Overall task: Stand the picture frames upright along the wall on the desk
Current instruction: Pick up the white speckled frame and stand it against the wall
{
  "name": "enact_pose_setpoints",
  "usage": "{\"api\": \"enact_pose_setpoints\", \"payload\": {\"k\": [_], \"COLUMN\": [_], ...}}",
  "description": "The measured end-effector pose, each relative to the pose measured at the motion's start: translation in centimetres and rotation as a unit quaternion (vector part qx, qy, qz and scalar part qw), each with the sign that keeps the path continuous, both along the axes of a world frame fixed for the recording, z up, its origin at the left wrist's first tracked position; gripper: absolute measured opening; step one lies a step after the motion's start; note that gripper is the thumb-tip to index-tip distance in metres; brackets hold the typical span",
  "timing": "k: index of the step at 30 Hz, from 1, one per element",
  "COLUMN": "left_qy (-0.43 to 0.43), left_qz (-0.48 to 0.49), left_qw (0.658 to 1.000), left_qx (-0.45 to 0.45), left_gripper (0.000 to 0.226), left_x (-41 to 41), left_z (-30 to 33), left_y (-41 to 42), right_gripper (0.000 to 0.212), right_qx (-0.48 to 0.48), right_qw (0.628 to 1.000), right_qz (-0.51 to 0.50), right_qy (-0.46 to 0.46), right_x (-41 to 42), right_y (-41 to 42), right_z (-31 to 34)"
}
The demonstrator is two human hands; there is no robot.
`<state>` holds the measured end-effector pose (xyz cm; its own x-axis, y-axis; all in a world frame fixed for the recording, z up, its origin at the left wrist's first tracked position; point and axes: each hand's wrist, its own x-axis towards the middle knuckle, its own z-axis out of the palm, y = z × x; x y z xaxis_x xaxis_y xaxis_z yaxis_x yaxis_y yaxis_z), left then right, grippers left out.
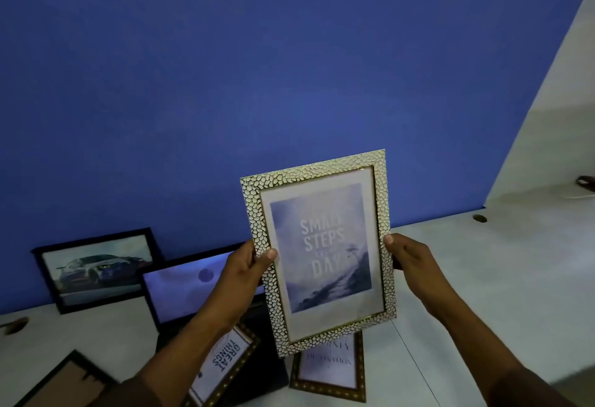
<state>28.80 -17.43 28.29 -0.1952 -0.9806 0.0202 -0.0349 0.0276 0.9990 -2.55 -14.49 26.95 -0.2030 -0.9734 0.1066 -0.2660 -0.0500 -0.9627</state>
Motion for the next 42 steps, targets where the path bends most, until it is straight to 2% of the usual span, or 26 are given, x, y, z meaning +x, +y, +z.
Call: {"api": "enact_pose_setpoints", "payload": {"k": [9, 16, 21, 25, 31, 34, 42], "left_qy": [-0.071, -0.17, -0.227, -0.26, -0.251, -0.238, -0.248], "left_qz": [-0.024, -0.047, -0.033, -0.015, 0.011, 0.034, 0.072], "left_qw": [0.997, 0.983, 0.973, 0.965, 0.966, 0.968, 0.96], "left_qx": [0.036, 0.048, 0.029, 0.02, 0.058, 0.074, 0.11], "left_gripper": [0.025, 0.041, 0.038, 0.042, 0.046, 0.045, 0.042], "left_x": [-0.4, -0.3, -1.2, -2.8, -4.8, -5.7, -7.5], "left_z": [-2.2, -5.7, -7.0, -7.3, -8.9, -9.7, -12.7], "left_y": [-7.2, -14.1, -17.7, -19.8, -22.4, -23.8, -27.3], "right_gripper": [0.039, 0.031, 0.034, 0.027, 0.012, 0.016, 0.015], "right_qx": [0.033, 0.075, 0.098, 0.092, 0.068, 0.055, 0.079], "right_qw": [0.995, 0.96, 0.949, 0.944, 0.943, 0.946, 0.923], "right_qz": [-0.007, 0.026, 0.039, 0.063, 0.08, 0.084, 0.154], "right_qy": [0.095, 0.268, 0.297, 0.311, 0.315, 0.308, 0.343], "right_x": [-1.9, -3.0, -3.7, -4.8, -6.2, -6.6, -8.9], "right_y": [-6.4, -11.9, -15.3, -18.0, -23.1, -25.8, -32.5], "right_z": [-2.9, -4.4, -6.2, -7.0, -8.5, -9.2, -13.2]}}
